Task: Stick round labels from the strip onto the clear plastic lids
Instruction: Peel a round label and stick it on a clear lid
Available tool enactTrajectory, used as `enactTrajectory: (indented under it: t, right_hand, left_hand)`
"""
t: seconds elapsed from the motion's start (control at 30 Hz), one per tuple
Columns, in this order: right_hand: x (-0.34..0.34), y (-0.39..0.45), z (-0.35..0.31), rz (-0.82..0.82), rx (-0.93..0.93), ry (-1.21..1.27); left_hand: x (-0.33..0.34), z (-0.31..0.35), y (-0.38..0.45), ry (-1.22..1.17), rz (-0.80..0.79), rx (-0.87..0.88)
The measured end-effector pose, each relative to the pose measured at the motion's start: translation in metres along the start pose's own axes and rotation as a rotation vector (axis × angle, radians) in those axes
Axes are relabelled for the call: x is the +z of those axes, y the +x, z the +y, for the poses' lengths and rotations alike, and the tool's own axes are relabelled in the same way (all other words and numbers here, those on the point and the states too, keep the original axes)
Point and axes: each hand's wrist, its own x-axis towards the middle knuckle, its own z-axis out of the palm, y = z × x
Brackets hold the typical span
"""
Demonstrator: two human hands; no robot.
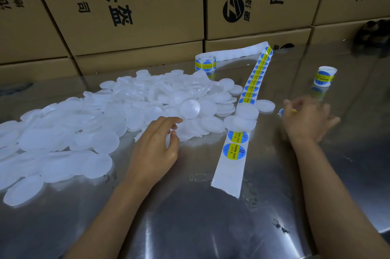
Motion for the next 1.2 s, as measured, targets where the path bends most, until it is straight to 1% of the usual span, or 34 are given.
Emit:
enactTrajectory:
  t: [0.03, 0.1, 0.17, 0.2, 0.3, 0.37, 0.47, 0.53, 0.57, 0.63, 0.7, 0.77, 0.83, 0.97, 1.07, 1.2]
  right_hand:
    - [0.003, -0.002, -0.002, -0.047, -0.102, 0.010]
    - [0.010, -0.007, -0.006, -0.211, -0.255, -0.011]
    - [0.015, -0.008, -0.006, -0.325, -0.303, -0.047]
    - [0.017, -0.008, -0.005, -0.340, -0.293, -0.048]
    - [0.015, -0.006, -0.008, -0.287, -0.255, 0.012]
    - [0.013, -0.010, -0.013, -0.240, -0.255, 0.028]
    - [0.010, -0.012, -0.017, -0.174, -0.228, 0.080]
    - [0.009, -0.011, -0.019, -0.144, -0.225, 0.170]
    - [0.010, -0.011, -0.020, -0.136, -0.228, 0.259]
    - [0.012, -0.012, -0.026, -0.143, -0.213, 0.529]
    - [0.015, -0.014, -0.034, -0.207, -0.161, 0.729]
    - [0.020, -0.014, -0.039, -0.308, -0.093, 0.794]
    - [0.026, -0.012, -0.042, -0.390, -0.085, 0.771]
    - [0.030, -0.009, -0.043, -0.495, -0.119, 0.643]
    - [0.028, -0.009, -0.044, -0.514, -0.127, 0.562]
    - [0.024, -0.011, -0.044, -0.519, -0.117, 0.542]
  left_hand:
    - [0.000, 0.002, 0.000, 0.007, -0.002, 0.007]
    - [0.001, 0.005, -0.002, 0.021, 0.001, 0.027]
    - [0.002, 0.012, -0.004, 0.035, 0.018, 0.059]
    - [0.003, 0.017, -0.005, 0.036, 0.022, 0.084]
    - [0.013, 0.039, -0.002, 0.043, -0.027, 0.195]
    - [0.026, 0.058, 0.008, 0.049, -0.123, 0.269]
    - [0.053, 0.089, 0.029, 0.048, -0.248, 0.313]
    - [0.075, 0.105, 0.042, 0.072, -0.304, 0.314]
    - [0.085, 0.111, 0.049, 0.093, -0.330, 0.307]
    - [0.102, 0.120, 0.061, 0.144, -0.396, 0.291]
    - [0.115, 0.123, 0.071, 0.195, -0.464, 0.275]
    - [0.122, 0.124, 0.078, 0.232, -0.501, 0.255]
    - [0.124, 0.122, 0.081, 0.270, -0.462, 0.245]
    - [0.115, 0.111, 0.079, 0.385, -0.367, 0.242]
    - [0.100, 0.093, 0.076, 0.436, -0.334, 0.253]
    - [0.075, 0.062, 0.067, 0.438, -0.305, 0.205]
